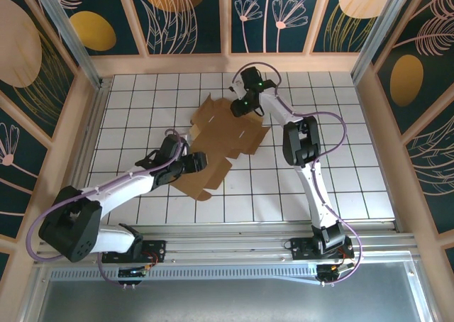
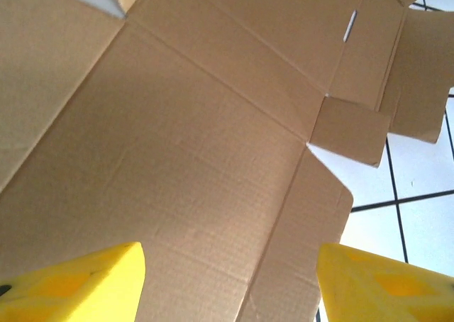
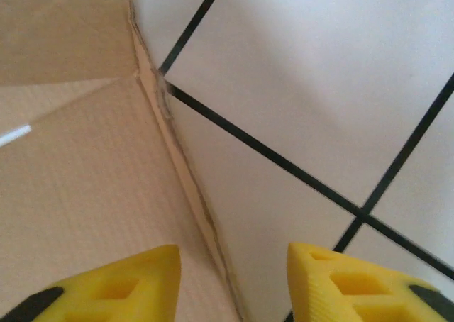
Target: Fold the paper box
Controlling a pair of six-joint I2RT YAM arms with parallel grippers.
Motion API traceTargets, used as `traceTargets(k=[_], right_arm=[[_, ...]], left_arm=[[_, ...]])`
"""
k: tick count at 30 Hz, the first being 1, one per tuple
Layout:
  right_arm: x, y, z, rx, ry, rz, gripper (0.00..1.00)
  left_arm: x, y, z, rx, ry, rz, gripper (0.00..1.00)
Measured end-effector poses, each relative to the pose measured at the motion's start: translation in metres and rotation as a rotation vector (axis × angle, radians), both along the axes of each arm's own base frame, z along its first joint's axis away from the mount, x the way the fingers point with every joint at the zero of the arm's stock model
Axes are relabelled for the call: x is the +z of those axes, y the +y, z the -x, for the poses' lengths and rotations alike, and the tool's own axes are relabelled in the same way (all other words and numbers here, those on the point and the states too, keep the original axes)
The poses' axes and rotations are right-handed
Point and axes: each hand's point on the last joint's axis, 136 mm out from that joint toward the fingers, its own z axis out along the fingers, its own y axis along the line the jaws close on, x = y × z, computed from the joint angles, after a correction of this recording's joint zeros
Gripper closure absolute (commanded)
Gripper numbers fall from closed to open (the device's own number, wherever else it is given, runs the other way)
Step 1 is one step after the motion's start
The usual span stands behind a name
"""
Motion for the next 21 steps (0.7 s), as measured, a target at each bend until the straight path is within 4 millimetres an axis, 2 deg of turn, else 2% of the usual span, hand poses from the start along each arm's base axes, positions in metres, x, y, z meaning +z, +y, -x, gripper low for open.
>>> traceTargets(k=[2, 6, 9, 12, 15, 18, 21], right_arm=[[-0.001, -0.003, -0.002, -0.001, -0.023, 0.038, 0.86], [0.005, -0.001, -0.006, 0.021, -0.106, 0.141, 0.87], [0.022, 0.006, -0.005, 0.050, -0.190, 0.222, 0.92], [0.053, 0.018, -0.007, 0.097, -0.321, 0.272, 0.94], [0.087, 0.021, 0.010, 0.192, -0.483, 0.420, 0.95], [0.131, 0.045, 0.021, 0.269, -0.652, 0.493, 0.95], [0.157, 0.070, 0.033, 0.328, -0.770, 0.526, 0.94]], left_arm=[[-0.011, 0.004, 0.008, 0.026, 0.029, 0.016, 0.35], [-0.036, 0.007, 0.019, 0.066, 0.094, 0.051, 0.35], [-0.052, 0.001, 0.018, 0.078, 0.137, 0.081, 0.36], [-0.050, -0.007, 0.012, 0.085, 0.127, 0.130, 0.37], [-0.048, -0.025, -0.005, 0.074, 0.098, 0.213, 0.37], [-0.042, -0.047, -0.020, 0.045, 0.070, 0.322, 0.37], [-0.036, -0.072, -0.036, 0.013, 0.053, 0.449, 0.41]])
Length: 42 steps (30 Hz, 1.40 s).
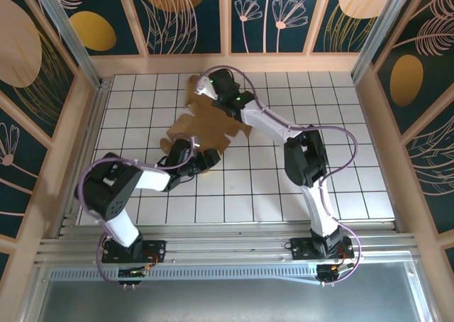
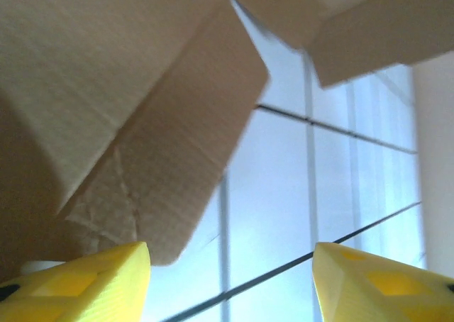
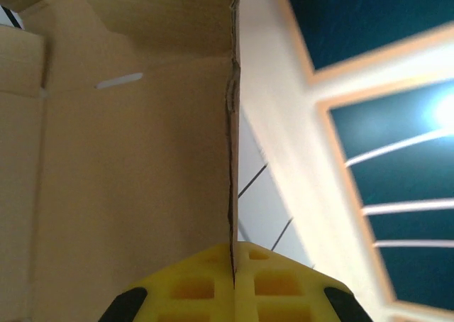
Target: Fold the paper box
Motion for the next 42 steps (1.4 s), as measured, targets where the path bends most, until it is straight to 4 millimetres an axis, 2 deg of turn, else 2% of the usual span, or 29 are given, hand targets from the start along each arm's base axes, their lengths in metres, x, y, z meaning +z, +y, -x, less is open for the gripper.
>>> traceTargets(k=[2, 4, 9, 12, 15, 19, 21, 23, 26, 28, 32, 34, 38, 42], right_arm=[[0.005, 0.012, 0.006, 0.037, -0.029, 0.019, 0.93], [0.004, 0.015, 0.007, 0.055, -0.041, 0.036, 0.93], [-0.011, -0.002, 0.003, 0.045, -0.045, 0.076, 0.93], [-0.021, -0.012, 0.001, 0.037, -0.040, 0.093, 0.93], [-0.027, -0.019, -0.002, 0.033, -0.049, 0.106, 0.94], [-0.035, -0.021, -0.003, 0.045, -0.074, 0.140, 0.94], [-0.036, -0.021, -0.001, 0.056, -0.092, 0.156, 0.94], [-0.036, -0.024, 0.002, 0.068, -0.107, 0.174, 0.94], [-0.030, -0.027, 0.006, 0.081, -0.126, 0.190, 0.94], [-0.023, -0.027, 0.006, 0.087, -0.144, 0.193, 0.94], [-0.010, -0.026, 0.006, 0.102, -0.177, 0.197, 0.94], [-0.005, -0.026, 0.007, 0.110, -0.191, 0.202, 0.94], [0.004, -0.025, 0.009, 0.131, -0.226, 0.215, 0.95], [0.008, -0.024, 0.011, 0.156, -0.258, 0.232, 0.95]], left_arm=[[0.003, -0.013, -0.008, -0.012, -0.009, 0.067, 0.41], [0.005, -0.021, -0.014, -0.016, -0.017, 0.097, 0.40], [0.027, -0.042, -0.021, -0.031, -0.084, 0.111, 0.32], [0.049, -0.039, -0.023, -0.001, -0.159, 0.081, 0.26], [0.087, -0.013, -0.021, 0.085, -0.287, 0.025, 0.24], [0.152, 0.039, -0.020, 0.220, -0.491, -0.089, 0.27], [0.175, 0.071, -0.033, 0.291, -0.550, -0.167, 0.26], [0.187, 0.108, -0.057, 0.347, -0.588, -0.294, 0.25], [0.179, 0.142, -0.085, 0.334, -0.602, -0.493, 0.24], [0.163, 0.152, -0.097, 0.269, -0.593, -0.561, 0.25], [0.125, 0.182, -0.127, 0.145, -0.542, -0.556, 0.27], [0.115, 0.192, -0.146, 0.091, -0.538, -0.551, 0.28], [0.112, 0.171, -0.183, -0.092, -0.634, -0.532, 0.25], [0.108, 0.153, -0.198, -0.227, -0.731, -0.527, 0.25]])
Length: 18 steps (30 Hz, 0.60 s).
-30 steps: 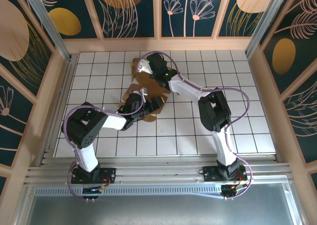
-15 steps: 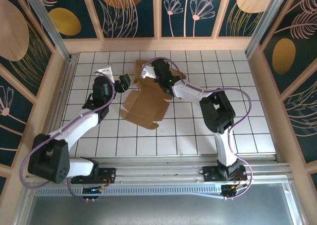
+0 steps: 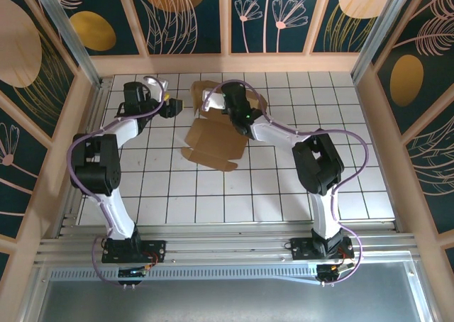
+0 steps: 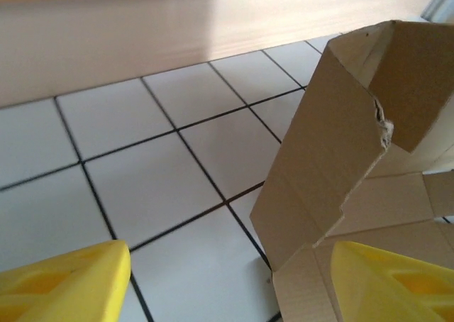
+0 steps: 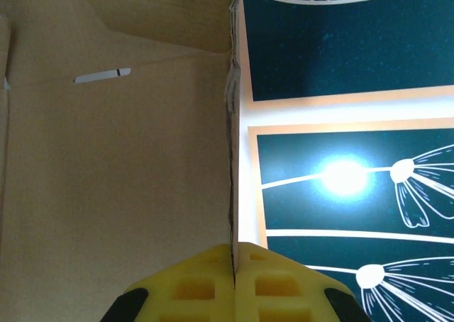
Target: Fold the paper box
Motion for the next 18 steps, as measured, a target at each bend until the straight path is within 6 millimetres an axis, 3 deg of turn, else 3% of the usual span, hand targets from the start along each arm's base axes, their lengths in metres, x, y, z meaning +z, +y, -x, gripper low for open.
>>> traceTargets(k=[5, 18], right_arm=[[-0.004, -0.001, 0.001, 0.015, -0.029, 0.036, 0.95], [-0.024, -0.003, 0.012, 0.049, -0.136, 0.105, 0.95]], left_arm=[[-0.006, -0.013, -0.026, -0.169, -0.086, -0.063, 0.25], [-0.034, -0.034, -0.022, -0.422, -0.144, -0.099, 0.30]])
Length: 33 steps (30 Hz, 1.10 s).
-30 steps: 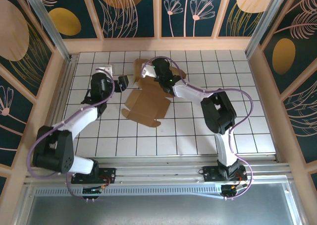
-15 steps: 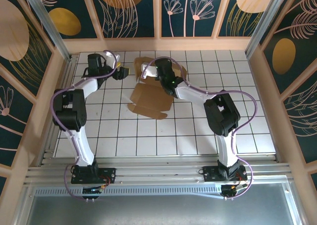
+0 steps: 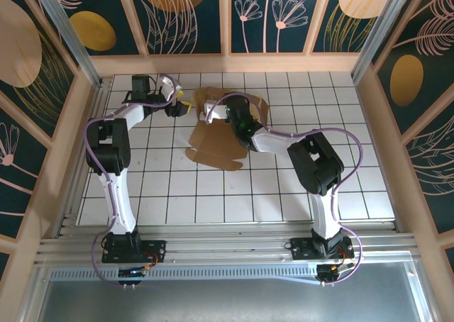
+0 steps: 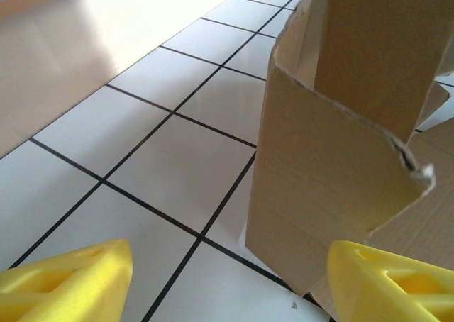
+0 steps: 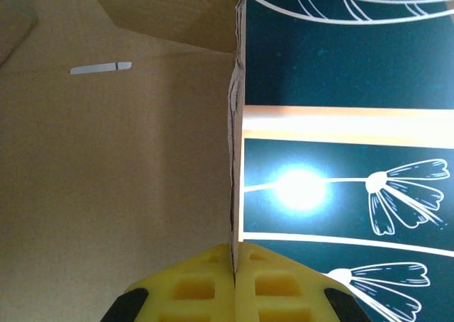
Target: Fold the paper box
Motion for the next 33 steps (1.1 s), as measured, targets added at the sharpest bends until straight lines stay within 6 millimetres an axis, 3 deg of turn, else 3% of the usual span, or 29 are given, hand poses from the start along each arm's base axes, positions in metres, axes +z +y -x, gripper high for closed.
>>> traceTargets(k=[5, 14, 19, 27, 33], right_arm=[[-0.003, 0.004, 0.009, 0.011, -0.040, 0.022, 0.94], [-0.007, 0.006, 0.007, -0.003, -0.063, 0.032, 0.94], [-0.006, 0.006, 0.006, -0.005, -0.063, 0.028, 0.94], [-0.003, 0.006, 0.004, -0.017, -0.057, 0.005, 0.94], [-0.005, 0.007, 0.003, -0.021, -0.030, -0.004, 0.94]], left_arm=[[-0.001, -0.009, -0.001, -0.032, 0.005, 0.008, 0.34], [0.000, -0.027, 0.000, -0.089, -0.013, -0.020, 0.48], [0.002, -0.034, -0.007, -0.101, -0.015, -0.018, 0.48], [0.008, -0.066, 0.003, -0.178, 0.023, 0.037, 0.49], [0.004, -0.073, 0.010, -0.204, 0.045, 0.037, 0.43]])
